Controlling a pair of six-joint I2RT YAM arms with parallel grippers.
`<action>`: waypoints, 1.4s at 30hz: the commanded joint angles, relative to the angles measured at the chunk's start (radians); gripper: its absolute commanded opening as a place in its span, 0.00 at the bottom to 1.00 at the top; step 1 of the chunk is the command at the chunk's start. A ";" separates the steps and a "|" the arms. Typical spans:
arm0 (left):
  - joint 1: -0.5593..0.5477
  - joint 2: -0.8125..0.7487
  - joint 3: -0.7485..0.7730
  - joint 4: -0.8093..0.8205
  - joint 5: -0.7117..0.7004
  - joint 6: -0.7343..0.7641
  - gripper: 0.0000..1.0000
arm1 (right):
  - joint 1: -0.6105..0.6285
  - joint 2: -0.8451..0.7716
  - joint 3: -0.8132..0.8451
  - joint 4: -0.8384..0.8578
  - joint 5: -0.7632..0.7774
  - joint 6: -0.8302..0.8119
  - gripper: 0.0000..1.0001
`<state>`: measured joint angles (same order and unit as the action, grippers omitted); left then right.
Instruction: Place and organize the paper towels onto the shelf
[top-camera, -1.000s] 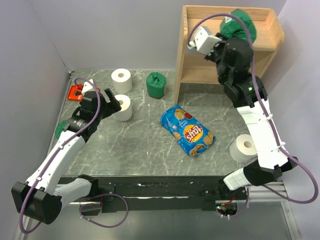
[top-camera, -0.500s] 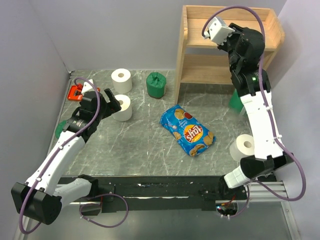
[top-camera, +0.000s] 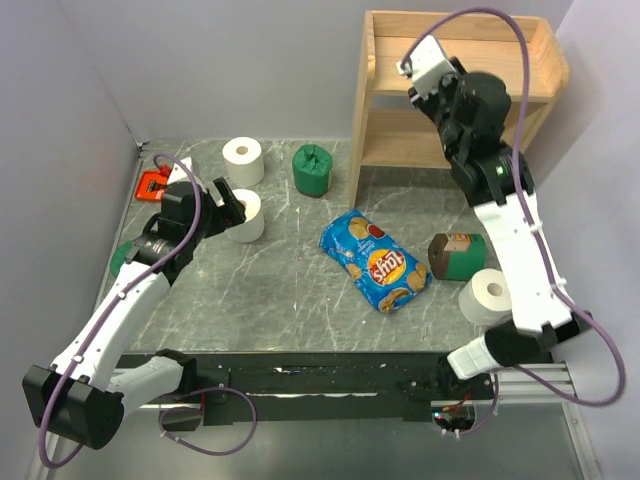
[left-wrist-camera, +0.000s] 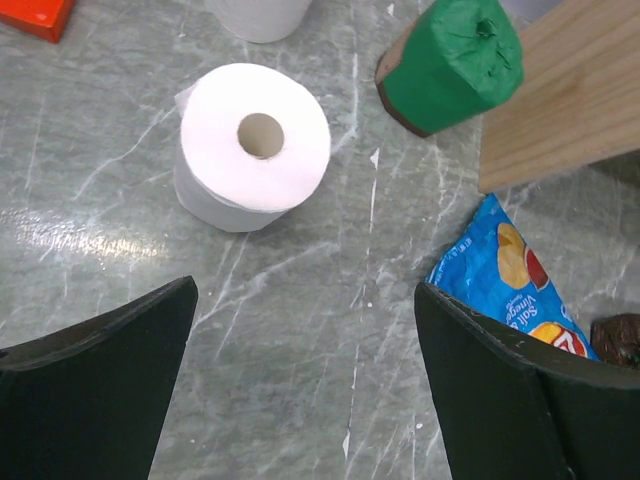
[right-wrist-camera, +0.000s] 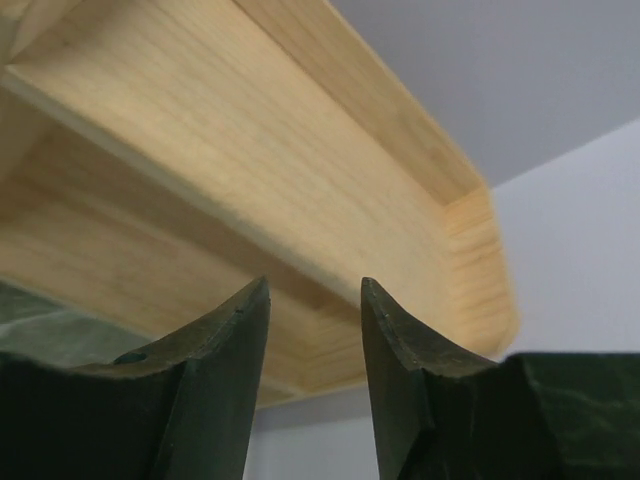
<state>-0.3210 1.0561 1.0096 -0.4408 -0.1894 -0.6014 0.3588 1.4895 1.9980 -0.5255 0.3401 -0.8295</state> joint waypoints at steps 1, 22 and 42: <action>0.005 -0.016 0.003 0.059 0.092 0.040 0.96 | 0.042 -0.150 -0.145 -0.114 0.206 0.464 0.53; -0.409 0.528 0.142 0.776 0.604 -0.221 0.98 | -0.038 -0.561 -0.476 -0.323 -0.125 1.055 0.84; -0.616 1.277 0.598 1.197 0.610 -0.382 0.98 | -0.037 -0.770 -0.553 -0.215 -0.332 1.063 0.88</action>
<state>-0.9131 2.2951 1.5417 0.6197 0.4282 -0.9600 0.3264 0.7689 1.4620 -0.7940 0.0338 0.2276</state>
